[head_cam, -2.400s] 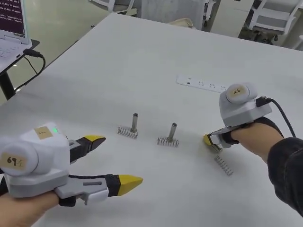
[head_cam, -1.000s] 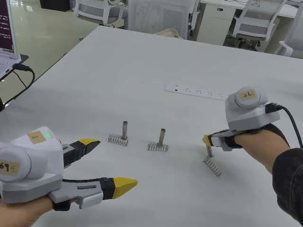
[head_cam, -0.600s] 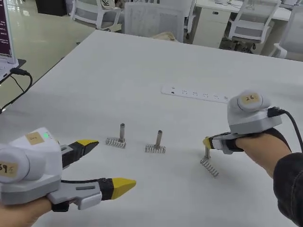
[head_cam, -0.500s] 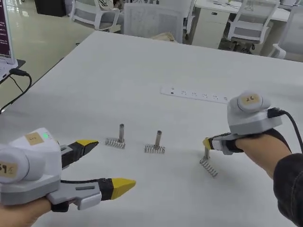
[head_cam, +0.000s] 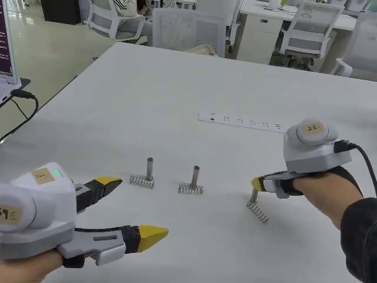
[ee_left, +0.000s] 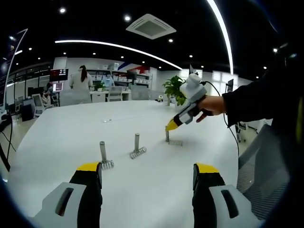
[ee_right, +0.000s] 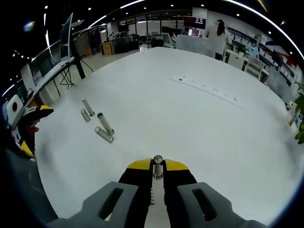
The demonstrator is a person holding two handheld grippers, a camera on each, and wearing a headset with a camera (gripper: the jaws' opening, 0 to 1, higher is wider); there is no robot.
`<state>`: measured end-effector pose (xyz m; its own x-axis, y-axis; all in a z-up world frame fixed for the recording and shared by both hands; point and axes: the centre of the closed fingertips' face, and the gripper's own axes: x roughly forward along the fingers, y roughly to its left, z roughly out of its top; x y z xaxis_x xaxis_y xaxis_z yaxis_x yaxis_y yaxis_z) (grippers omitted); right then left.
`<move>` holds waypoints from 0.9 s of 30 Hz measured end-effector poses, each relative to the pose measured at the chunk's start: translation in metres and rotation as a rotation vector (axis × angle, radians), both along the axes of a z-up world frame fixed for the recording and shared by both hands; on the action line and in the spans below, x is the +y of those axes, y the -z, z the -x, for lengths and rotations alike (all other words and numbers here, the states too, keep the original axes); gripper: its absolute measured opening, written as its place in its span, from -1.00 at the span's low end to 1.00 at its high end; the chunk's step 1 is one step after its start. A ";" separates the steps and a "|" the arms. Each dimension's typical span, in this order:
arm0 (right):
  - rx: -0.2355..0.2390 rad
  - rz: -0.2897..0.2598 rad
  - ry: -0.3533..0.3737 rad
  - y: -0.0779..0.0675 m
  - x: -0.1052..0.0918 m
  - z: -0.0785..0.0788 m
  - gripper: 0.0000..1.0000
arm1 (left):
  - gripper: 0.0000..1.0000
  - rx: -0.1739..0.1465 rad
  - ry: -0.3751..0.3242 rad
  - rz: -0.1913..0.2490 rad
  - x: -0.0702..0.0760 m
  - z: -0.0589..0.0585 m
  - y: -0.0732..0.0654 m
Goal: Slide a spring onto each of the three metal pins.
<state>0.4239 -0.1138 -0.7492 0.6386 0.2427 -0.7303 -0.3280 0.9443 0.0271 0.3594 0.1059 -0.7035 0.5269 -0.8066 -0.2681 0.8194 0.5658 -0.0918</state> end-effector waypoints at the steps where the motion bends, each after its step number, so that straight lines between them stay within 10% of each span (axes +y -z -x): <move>1: 0.000 0.001 -0.003 0.000 0.001 0.000 -0.89 | 0.51 0.000 -0.001 0.000 0.000 0.000 0.000; 27: -0.029 -0.005 -0.044 -0.003 0.007 -0.003 -0.86 | 0.51 -0.004 0.001 -0.003 0.000 0.000 -0.001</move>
<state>0.4269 -0.1065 -0.7466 0.6479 0.2748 -0.7104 -0.3701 0.9287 0.0217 0.3590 0.1058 -0.7022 0.5273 -0.8062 -0.2684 0.8201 0.5655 -0.0874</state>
